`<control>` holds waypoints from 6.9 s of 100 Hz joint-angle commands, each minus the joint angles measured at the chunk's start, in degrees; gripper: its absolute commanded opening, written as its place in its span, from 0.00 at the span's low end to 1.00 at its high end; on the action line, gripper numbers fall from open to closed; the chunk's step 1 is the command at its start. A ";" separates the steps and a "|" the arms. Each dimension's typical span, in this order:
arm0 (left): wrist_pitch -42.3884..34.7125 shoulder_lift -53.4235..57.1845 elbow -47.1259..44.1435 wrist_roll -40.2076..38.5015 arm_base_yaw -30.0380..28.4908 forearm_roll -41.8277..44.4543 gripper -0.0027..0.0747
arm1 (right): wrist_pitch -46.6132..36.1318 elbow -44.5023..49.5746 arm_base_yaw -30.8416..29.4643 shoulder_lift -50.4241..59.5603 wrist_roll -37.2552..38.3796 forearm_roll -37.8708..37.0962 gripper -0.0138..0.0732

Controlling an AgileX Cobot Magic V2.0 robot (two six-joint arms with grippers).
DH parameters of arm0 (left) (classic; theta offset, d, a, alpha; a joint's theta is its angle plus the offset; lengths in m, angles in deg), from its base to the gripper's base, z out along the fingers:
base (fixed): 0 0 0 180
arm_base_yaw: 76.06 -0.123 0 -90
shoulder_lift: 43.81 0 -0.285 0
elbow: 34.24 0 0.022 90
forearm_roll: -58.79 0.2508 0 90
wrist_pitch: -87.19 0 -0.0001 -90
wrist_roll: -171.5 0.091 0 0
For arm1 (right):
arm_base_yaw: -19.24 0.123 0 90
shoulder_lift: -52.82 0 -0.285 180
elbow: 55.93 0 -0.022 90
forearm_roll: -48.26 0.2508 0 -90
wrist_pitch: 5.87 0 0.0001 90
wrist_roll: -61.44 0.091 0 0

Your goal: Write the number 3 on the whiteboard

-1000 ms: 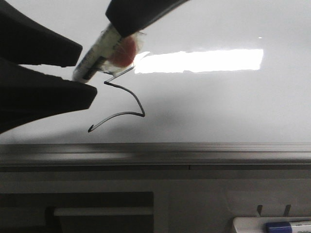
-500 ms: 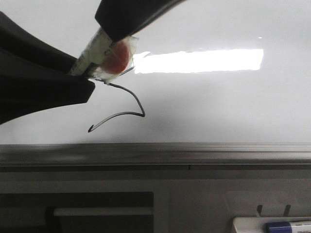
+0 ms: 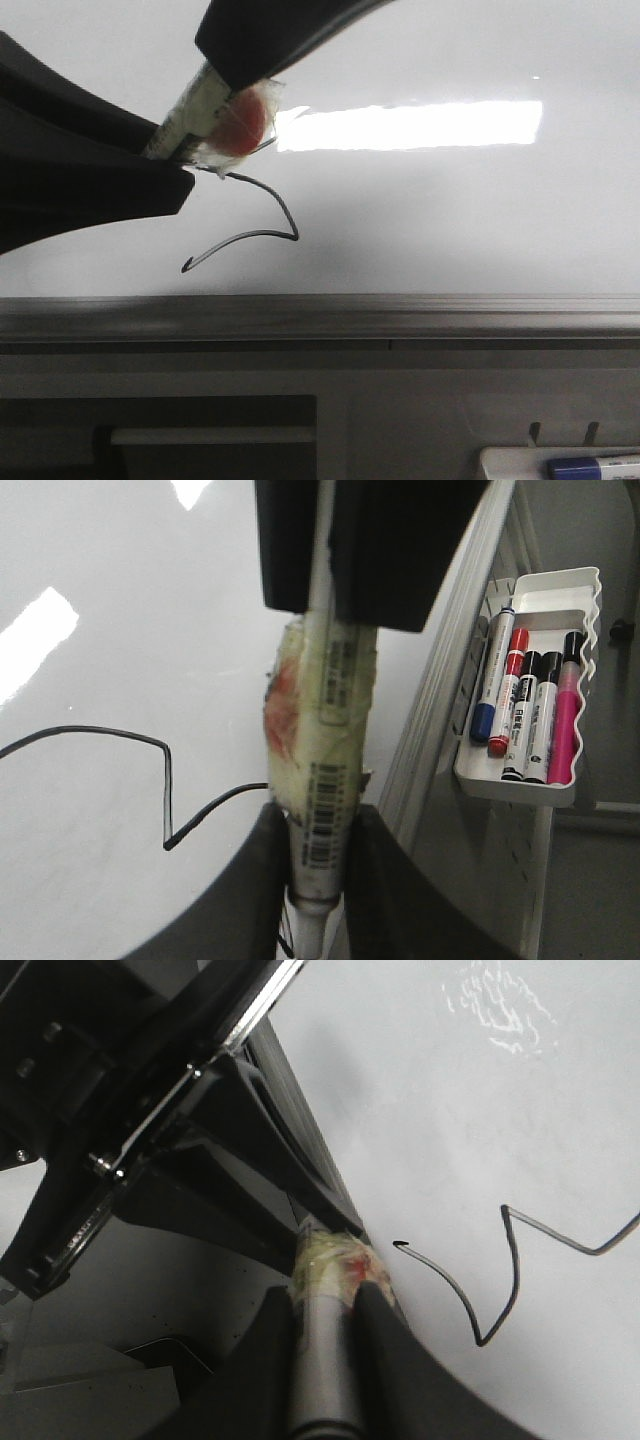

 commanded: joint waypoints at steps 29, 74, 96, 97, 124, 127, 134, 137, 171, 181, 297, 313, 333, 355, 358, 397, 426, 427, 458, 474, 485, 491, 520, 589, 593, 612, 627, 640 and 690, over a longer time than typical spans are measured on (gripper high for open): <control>-4.45 0.36 1.54 -0.49 -0.07 -3.25 0.01 | -16.83 -2.10 0.06 1.01 -0.24 1.37 0.94; 1.38 -0.21 1.54 -0.76 -0.07 -62.85 0.01 | -31.22 -2.10 -1.91 4.26 -0.24 1.02 0.91; 3.56 -0.21 1.54 -0.76 -0.07 -69.60 0.01 | -29.50 -2.10 -1.91 4.26 -0.24 1.02 0.91; 3.56 -0.21 1.54 -0.76 -0.07 -69.60 0.01 | -29.50 -2.10 -1.91 4.26 -0.24 1.02 0.91; 6.12 -2.10 1.54 -0.76 -3.38 -70.50 0.01 | -27.85 -2.10 -1.91 4.26 -0.24 1.02 0.91; 6.25 -2.26 1.54 -0.76 -3.77 -70.50 0.01 | -27.55 -2.10 -1.91 4.26 -0.24 1.02 0.91; 6.11 -2.48 1.54 -0.76 -4.14 -70.50 0.01 | -26.97 -2.10 -1.91 4.26 -0.24 1.02 0.91; 5.80 -2.48 1.54 -0.76 -4.14 -70.50 0.01 | -26.87 -2.10 -1.91 4.26 -0.24 1.02 0.91; 5.80 -2.48 1.54 -0.76 -4.14 -70.50 0.12 | -26.71 -2.10 -1.91 4.26 -0.24 1.02 0.91; 5.12 -2.25 1.54 -0.76 -4.14 -70.50 0.33 | -26.71 -2.10 -1.91 4.26 -0.24 1.02 0.91; 9.23 34.16 1.54 8.61 -4.14 -50.97 0.01 | -36.39 16.59 -1.91 23.20 -0.24 0.43 0.09; 11.43 35.54 1.43 8.61 -4.14 -47.79 0.01 | -41.36 24.17 -1.91 29.81 -0.24 0.43 0.09; 12.87 35.67 1.35 8.61 -4.14 -46.69 0.01 | -45.12 33.82 -1.91 37.34 -0.24 0.43 0.09; 13.60 35.67 1.35 8.61 -4.14 -44.75 0.01 | -45.77 40.83 -1.91 42.58 -0.24 0.43 0.09; 13.60 35.67 1.35 8.61 -4.14 -44.75 0.01 | -45.77 41.13 -1.91 42.91 -0.24 0.43 0.09; 13.60 35.67 1.35 8.51 -4.14 -44.85 0.01 | -45.78 41.88 -1.91 43.03 -0.24 0.43 0.09; 13.60 35.67 1.35 8.51 -4.14 -44.85 0.01 | -45.78 41.88 -1.91 43.03 -0.24 0.43 0.09; 13.60 35.67 1.35 8.51 -4.14 -44.85 0.01 | -45.78 41.88 -1.91 43.03 -0.24 0.43 0.09; 13.60 35.67 1.35 8.51 -4.14 -44.85 0.01 | -45.78 41.88 -1.91 43.03 -0.24 0.43 0.09; 13.49 36.42 1.20 8.38 -7.30 -44.85 0.01 | -45.78 41.88 -1.91 43.03 -0.24 0.43 0.09; 13.49 39.22 -0.82 8.38 -12.95 -42.90 0.01 | -45.78 41.88 -1.91 43.03 -0.24 0.43 0.09; 13.49 42.00 -3.04 8.38 -17.36 -39.51 0.01 | -45.78 41.88 -1.91 43.03 -0.24 0.43 0.09; 16.68 58.58 -14.88 7.91 -40.48 -33.70 0.01 | -45.78 41.88 -1.91 43.03 -0.24 0.43 0.09; 36.76 60.12 -20.49 1.43 -48.03 -34.26 0.01 | -45.78 41.88 -1.91 43.03 -0.24 0.43 0.09; 36.76 60.12 -20.49 1.43 -48.03 -34.26 0.01 | -45.78 41.88 -1.91 43.03 -0.24 0.43 0.09; 36.90 60.12 -20.49 -0.38 -47.22 -30.67 0.01 | -45.78 41.88 -1.91 43.03 -0.24 0.43 0.09; 37.04 60.12 -20.39 -0.38 -46.91 -28.98 0.01 | -45.78 41.88 -1.91 43.03 -0.24 0.43 0.09; 37.04 60.12 -20.39 -0.38 -46.91 -28.98 0.01 | -45.78 41.88 -1.91 43.03 -0.24 0.43 0.09; 37.04 60.12 -20.39 -0.38 -46.91 -28.98 0.01 | -45.51 41.93 -1.91 43.03 -0.24 0.43 0.09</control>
